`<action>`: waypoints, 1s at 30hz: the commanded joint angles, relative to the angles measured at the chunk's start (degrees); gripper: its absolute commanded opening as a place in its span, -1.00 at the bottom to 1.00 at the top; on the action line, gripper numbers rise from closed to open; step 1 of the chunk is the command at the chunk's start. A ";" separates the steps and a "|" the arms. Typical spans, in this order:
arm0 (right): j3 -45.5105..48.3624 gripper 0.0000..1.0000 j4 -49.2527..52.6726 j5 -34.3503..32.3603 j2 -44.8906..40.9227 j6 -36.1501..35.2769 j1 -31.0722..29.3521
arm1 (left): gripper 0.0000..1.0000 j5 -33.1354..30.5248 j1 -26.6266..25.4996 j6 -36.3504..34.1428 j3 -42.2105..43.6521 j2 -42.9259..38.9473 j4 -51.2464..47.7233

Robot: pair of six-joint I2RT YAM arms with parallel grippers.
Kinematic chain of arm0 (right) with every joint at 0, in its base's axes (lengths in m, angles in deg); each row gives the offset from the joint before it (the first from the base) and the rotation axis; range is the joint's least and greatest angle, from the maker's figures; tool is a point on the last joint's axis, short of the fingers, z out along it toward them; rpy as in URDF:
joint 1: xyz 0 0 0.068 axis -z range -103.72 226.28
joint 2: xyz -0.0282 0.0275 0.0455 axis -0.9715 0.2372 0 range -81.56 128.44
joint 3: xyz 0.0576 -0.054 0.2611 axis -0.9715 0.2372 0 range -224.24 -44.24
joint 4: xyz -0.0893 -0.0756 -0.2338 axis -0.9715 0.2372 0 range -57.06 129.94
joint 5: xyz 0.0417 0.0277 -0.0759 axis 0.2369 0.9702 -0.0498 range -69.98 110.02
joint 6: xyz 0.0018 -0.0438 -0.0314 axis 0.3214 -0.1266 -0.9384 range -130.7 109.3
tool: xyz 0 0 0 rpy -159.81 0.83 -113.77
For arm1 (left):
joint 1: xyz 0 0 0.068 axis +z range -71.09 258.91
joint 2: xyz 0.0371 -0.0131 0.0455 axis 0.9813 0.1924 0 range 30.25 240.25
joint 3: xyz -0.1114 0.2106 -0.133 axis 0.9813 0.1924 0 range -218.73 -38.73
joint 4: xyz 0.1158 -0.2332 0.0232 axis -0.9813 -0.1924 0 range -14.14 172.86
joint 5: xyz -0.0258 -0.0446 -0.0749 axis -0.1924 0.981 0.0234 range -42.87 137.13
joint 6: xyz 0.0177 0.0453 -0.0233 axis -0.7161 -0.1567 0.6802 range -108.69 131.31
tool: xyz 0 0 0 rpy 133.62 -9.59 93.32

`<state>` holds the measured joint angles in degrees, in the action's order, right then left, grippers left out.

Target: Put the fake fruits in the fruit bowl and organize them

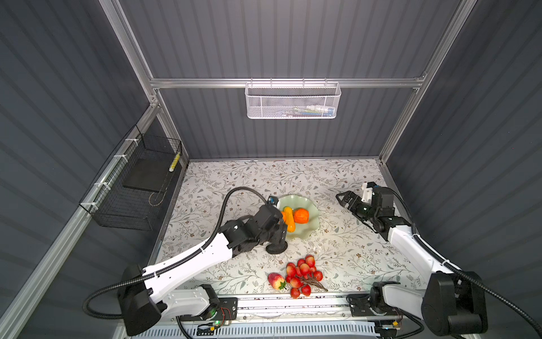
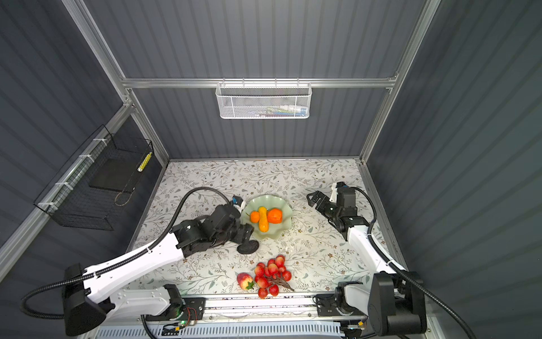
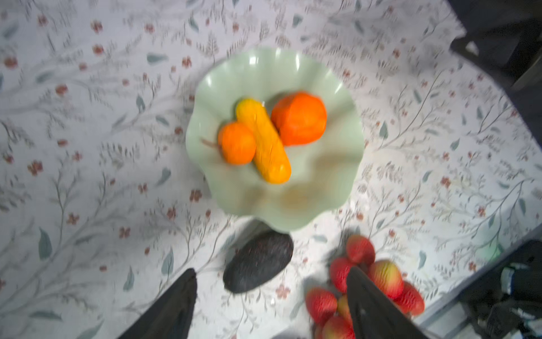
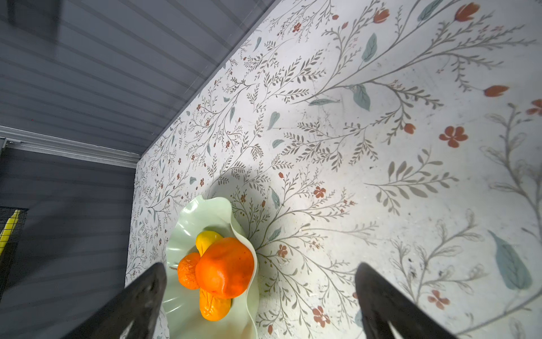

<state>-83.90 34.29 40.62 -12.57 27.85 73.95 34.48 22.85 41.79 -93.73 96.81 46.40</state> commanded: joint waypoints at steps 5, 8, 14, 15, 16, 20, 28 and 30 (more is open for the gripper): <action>-2.37 0.98 -0.33 -0.39 1.29 -0.46 0.30 | 0.65 9.89 -2.05 6.09 6.40 -4.00 -8.32; -2.30 0.98 -0.30 -0.63 1.06 -0.39 0.31 | 0.66 10.99 -4.74 7.30 7.83 -2.75 -7.69; -2.00 0.98 -0.25 -0.56 1.19 -0.22 0.31 | 0.68 13.01 -8.16 9.77 9.91 2.53 -5.70; -1.94 0.98 -0.33 -0.56 1.23 -0.18 0.28 | 0.68 13.69 -8.48 10.12 10.43 3.20 -4.93; -1.96 0.98 -0.36 -0.52 1.25 -0.22 0.28 | 0.68 14.10 -8.74 10.39 10.66 3.67 -4.40; -1.82 0.98 -0.50 -0.51 1.43 -0.18 0.29 | 0.69 14.07 -10.53 11.44 11.10 5.52 -2.92; -1.39 0.98 -1.25 -0.03 2.11 0.22 0.30 | 0.70 14.41 -14.08 13.20 11.17 11.10 1.14; -1.37 0.98 -1.34 0.01 2.16 0.23 0.26 | 0.70 14.32 -14.59 13.26 11.01 12.45 0.99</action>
<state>-84.66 33.76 40.38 -10.77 27.89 73.99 48.08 8.97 53.85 -82.89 107.94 47.05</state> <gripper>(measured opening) 0.989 0.850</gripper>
